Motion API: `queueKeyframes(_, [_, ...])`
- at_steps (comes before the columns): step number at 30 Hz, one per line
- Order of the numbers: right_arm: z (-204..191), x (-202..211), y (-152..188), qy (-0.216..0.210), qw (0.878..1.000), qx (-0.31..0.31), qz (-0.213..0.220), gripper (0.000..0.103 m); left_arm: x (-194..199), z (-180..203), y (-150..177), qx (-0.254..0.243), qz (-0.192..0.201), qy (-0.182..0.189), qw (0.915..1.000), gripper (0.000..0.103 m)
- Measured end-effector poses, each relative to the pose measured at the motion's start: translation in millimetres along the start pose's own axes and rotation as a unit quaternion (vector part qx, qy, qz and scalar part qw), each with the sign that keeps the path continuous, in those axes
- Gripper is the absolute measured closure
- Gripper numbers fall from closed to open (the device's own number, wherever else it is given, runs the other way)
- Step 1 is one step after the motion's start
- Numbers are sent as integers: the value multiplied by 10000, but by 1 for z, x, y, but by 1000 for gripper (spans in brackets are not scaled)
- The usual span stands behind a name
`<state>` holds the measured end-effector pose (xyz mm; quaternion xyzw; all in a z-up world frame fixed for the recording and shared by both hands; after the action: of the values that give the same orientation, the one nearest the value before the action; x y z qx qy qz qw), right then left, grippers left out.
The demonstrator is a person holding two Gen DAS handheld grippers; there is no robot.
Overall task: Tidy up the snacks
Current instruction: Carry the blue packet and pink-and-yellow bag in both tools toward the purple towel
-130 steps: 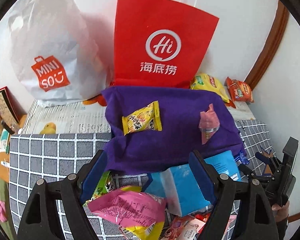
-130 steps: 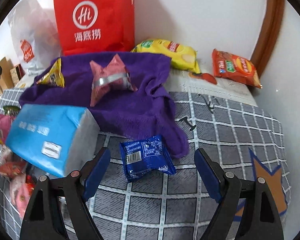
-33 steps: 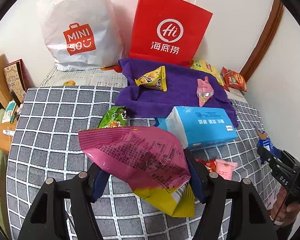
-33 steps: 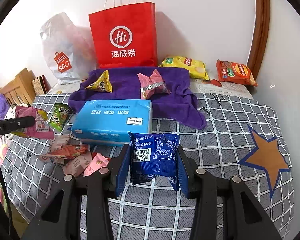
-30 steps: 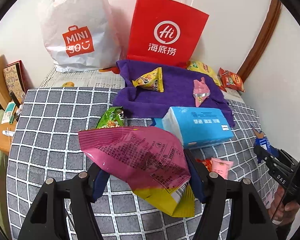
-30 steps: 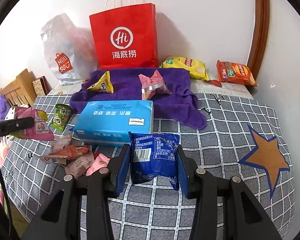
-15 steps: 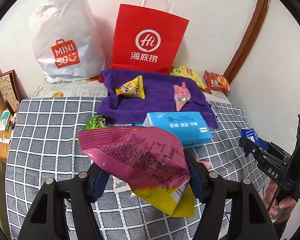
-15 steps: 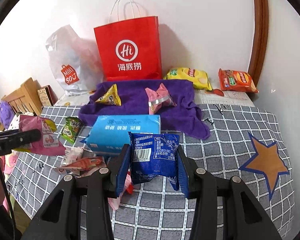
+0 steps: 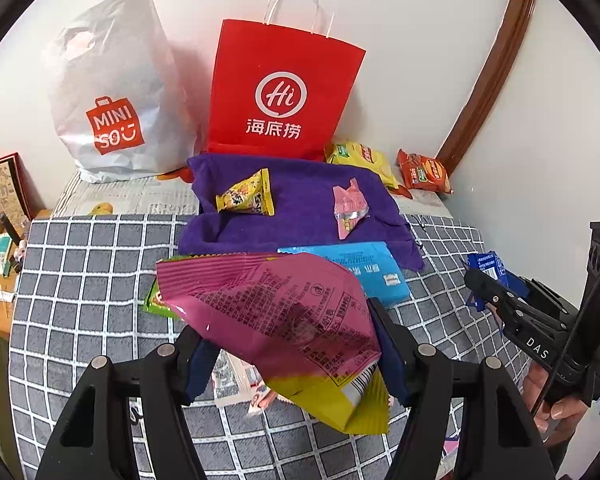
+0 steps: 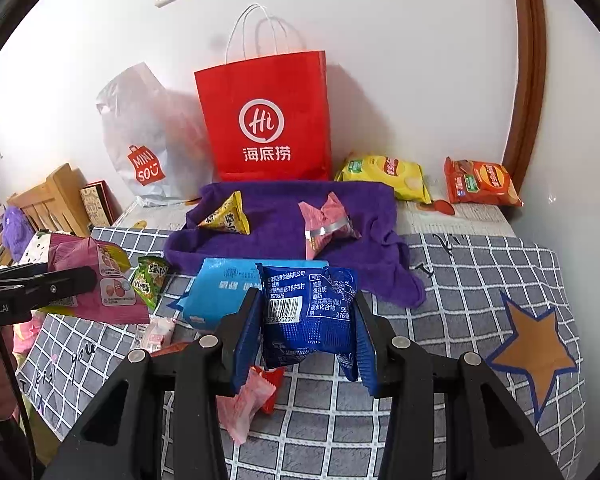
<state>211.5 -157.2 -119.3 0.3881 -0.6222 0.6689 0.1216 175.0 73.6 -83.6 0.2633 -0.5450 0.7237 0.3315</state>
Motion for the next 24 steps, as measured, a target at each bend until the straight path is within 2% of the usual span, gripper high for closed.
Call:
queueKeyframes(10, [-1,-14,-24,-16,10000,38,47,60,-6,-1,-24,-20,75,60,10000,37])
queueKeyframes(24, [2,-47,-66,12,9998,179,81,60,-30,-13,-62,9,83,-34,10000,37])
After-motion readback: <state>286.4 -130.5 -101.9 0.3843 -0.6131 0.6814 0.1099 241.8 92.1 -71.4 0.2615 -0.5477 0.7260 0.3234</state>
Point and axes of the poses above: each gripper's, at about its wrist camera, not at the fingertips, and x roughly against the way its jaws point, z to its right, y to its underside, the point moved 4 cm from there along -x, roughly the way its jaws point, and after that the axes turned 2 degrees about x, right-handed, at the moved point
